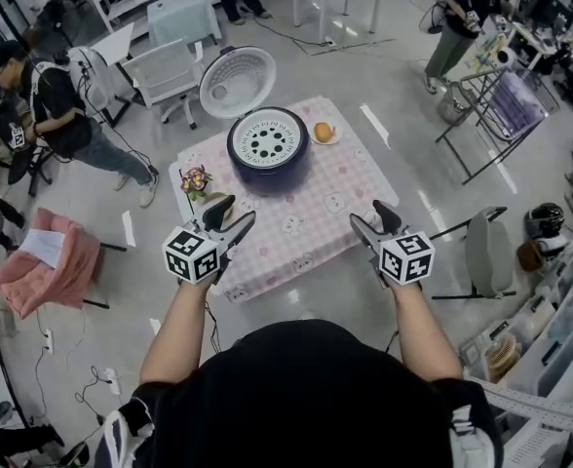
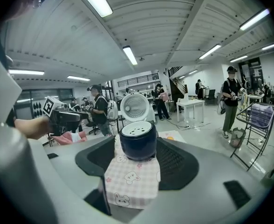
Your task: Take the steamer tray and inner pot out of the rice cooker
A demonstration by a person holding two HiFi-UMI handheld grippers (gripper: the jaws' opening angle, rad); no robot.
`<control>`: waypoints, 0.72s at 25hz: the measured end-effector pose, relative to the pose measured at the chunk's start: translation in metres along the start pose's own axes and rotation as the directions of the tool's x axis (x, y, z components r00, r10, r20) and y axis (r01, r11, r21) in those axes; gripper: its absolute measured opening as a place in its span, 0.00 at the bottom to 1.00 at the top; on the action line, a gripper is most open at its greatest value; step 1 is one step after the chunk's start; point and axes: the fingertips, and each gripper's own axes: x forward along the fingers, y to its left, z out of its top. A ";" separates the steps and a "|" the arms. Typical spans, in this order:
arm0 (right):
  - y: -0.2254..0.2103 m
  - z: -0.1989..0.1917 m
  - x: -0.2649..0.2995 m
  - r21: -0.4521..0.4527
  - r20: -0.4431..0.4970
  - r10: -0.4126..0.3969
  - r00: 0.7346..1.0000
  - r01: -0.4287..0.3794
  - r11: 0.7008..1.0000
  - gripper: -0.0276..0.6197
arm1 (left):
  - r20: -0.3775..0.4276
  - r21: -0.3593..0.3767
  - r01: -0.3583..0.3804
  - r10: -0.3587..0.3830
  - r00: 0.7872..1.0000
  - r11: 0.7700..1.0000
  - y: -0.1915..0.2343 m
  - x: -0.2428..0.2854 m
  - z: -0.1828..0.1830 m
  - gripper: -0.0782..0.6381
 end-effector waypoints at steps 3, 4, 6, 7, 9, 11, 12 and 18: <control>-0.003 -0.003 -0.003 0.000 -0.014 0.007 1.000 -0.007 1.000 0.50 | -0.008 -0.008 0.007 -0.007 1.000 1.000 -0.006 0.006 -0.003 0.48; -0.003 -0.003 -0.002 0.000 -0.015 0.010 1.000 -0.010 1.000 0.50 | -0.011 -0.010 0.007 -0.008 1.000 1.000 -0.005 0.008 -0.004 0.48; -0.002 -0.003 -0.001 -0.002 -0.018 0.014 1.000 -0.014 1.000 0.49 | -0.016 -0.015 0.008 -0.008 1.000 1.000 -0.002 0.011 -0.006 0.48; -0.001 -0.003 0.000 -0.005 -0.022 0.015 1.000 -0.015 1.000 0.49 | -0.017 -0.019 0.009 -0.009 1.000 1.000 0.000 0.013 -0.007 0.48; -0.001 -0.006 0.004 -0.007 -0.033 0.016 0.999 -0.016 1.000 0.49 | -0.015 -0.028 0.013 -0.014 1.000 1.000 0.003 0.015 -0.009 0.48; -0.001 -0.008 0.010 -0.007 -0.042 0.016 0.999 -0.016 1.000 0.49 | -0.014 -0.034 0.020 -0.020 1.000 0.999 0.007 0.017 -0.011 0.48; 0.000 -0.007 0.015 -0.007 -0.046 0.016 0.999 -0.016 1.000 0.49 | -0.015 -0.037 0.024 -0.024 1.000 0.999 0.011 0.018 -0.013 0.48; 0.007 0.010 0.045 -0.009 -0.042 0.012 0.999 -0.013 1.000 0.49 | -0.046 -0.020 0.018 -0.019 0.999 1.000 0.049 0.021 -0.020 0.48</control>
